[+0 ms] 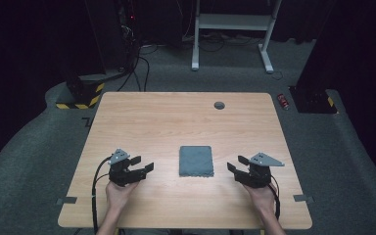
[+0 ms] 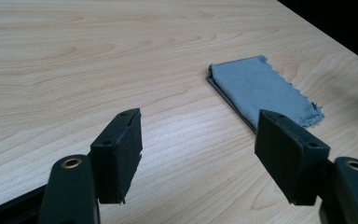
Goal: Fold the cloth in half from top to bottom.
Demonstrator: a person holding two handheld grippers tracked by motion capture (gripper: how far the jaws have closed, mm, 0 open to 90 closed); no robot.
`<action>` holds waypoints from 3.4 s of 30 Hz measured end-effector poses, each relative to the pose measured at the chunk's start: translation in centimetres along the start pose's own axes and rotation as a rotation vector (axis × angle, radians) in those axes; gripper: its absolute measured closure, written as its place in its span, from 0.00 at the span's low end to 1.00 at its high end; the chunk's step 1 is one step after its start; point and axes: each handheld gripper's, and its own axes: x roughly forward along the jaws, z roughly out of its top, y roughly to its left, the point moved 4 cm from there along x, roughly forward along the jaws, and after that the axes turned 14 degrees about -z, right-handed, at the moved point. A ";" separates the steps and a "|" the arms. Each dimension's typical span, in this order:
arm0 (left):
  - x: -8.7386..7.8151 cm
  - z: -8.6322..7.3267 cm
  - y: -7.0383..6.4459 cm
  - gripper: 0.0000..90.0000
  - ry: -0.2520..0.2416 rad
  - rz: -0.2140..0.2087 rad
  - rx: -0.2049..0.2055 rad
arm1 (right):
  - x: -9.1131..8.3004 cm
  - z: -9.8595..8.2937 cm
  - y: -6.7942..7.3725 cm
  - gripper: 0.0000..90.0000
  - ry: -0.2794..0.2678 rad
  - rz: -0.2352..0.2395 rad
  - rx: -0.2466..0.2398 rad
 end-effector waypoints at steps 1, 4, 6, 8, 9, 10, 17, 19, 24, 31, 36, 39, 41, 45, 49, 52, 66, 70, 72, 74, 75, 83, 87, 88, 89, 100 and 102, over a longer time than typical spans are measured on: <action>0.0 -0.1 -0.1 0.36 0.005 0.011 0.011 | -0.1 -0.1 0.0 0.48 0.004 -0.001 0.004; -0.1 -0.3 -0.2 0.36 0.008 0.017 0.015 | -0.2 -0.3 -0.2 0.48 0.002 -0.003 0.010; -0.1 -0.5 -0.2 0.36 0.008 0.022 0.018 | -0.3 -0.5 -0.3 0.49 0.004 -0.004 0.013; -0.2 -0.7 -0.1 0.36 0.012 0.024 0.014 | -0.4 -0.7 -0.4 0.49 0.006 -0.006 0.020; -0.3 -0.7 -0.1 0.35 0.012 0.025 0.012 | -0.5 -0.8 -0.5 0.49 0.005 -0.005 0.023; -0.3 -0.8 -0.1 0.35 0.011 0.027 0.009 | -0.5 -0.9 -0.5 0.49 0.007 -0.006 0.026; -0.7 -1.6 0.2 0.35 0.019 0.044 0.005 | -0.7 -1.5 -1.0 0.49 0.014 -0.020 0.035; -0.8 -1.8 0.3 0.35 0.024 0.053 0.008 | -0.7 -1.7 -1.1 0.49 0.018 -0.023 0.039; -0.9 -2.2 0.6 0.35 0.034 0.067 0.005 | -0.6 -2.3 -1.3 0.49 0.036 -0.038 0.042; -0.9 -2.7 0.9 0.35 0.044 0.083 -0.003 | -0.5 -2.8 -1.7 0.50 0.051 -0.047 0.052; -0.7 -3.1 1.1 0.35 0.061 0.098 -0.001 | -0.3 -3.2 -2.0 0.50 0.064 -0.060 0.056; -0.7 -3.4 1.4 0.35 0.068 0.107 -0.006 | -0.2 -3.5 -2.2 0.50 0.076 -0.069 0.057; -0.6 -3.5 1.5 0.35 0.075 0.114 -0.009 | -0.1 -3.7 -2.3 0.50 0.081 -0.075 0.058; -0.5 -3.8 1.9 0.36 0.087 0.127 -0.011 | 0.1 -4.0 -2.5 0.50 0.096 -0.083 0.059; -0.4 -4.0 2.1 0.36 0.097 0.141 -0.014 | 0.3 -4.3 -2.7 0.50 0.110 -0.093 0.061; -0.3 -4.1 2.3 0.36 0.102 0.152 -0.011 | 0.5 -4.4 -2.9 0.50 0.115 -0.101 0.058; 0.2 -4.5 2.5 0.36 0.144 0.237 0.038 | 0.8 -4.9 -3.7 0.50 0.140 -0.159 0.045; 0.4 -4.5 2.4 0.36 0.159 0.264 0.062 | 0.9 -4.9 -3.9 0.50 0.154 -0.173 0.043; 0.5 -4.5 2.3 0.36 0.164 0.273 0.068 | 1.0 -4.9 -4.0 0.49 0.162 -0.175 0.039; 0.5 -4.5 2.3 0.36 0.165 0.274 0.069 | 1.1 -5.0 -4.0 0.49 0.173 -0.181 0.033; 0.5 -4.5 2.3 0.35 0.165 0.275 0.066 | 1.2 -5.0 -4.0 0.48 0.179 -0.186 0.026; 0.6 -4.5 2.3 0.33 0.166 0.277 0.064 | 1.4 -5.1 -3.7 0.47 0.217 -0.216 -0.012; 0.7 -4.5 2.3 0.33 0.166 0.279 0.064 | 1.5 -5.1 -3.7 0.45 0.216 -0.222 -0.026; 0.7 -4.5 2.3 0.32 0.167 0.280 0.065 | 1.5 -5.1 -3.7 0.44 0.217 -0.222 -0.026; 0.7 -4.5 2.3 0.32 0.167 0.280 0.064 | 1.5 -5.1 -3.6 0.43 0.220 -0.224 -0.026; 0.7 -4.5 2.2 0.30 0.166 0.274 0.062 | 1.5 -5.1 -3.6 0.42 0.223 -0.229 -0.020; 0.7 -4.5 2.3 0.30 0.168 0.275 0.064 | 1.5 -5.1 -3.6 0.42 0.223 -0.229 -0.020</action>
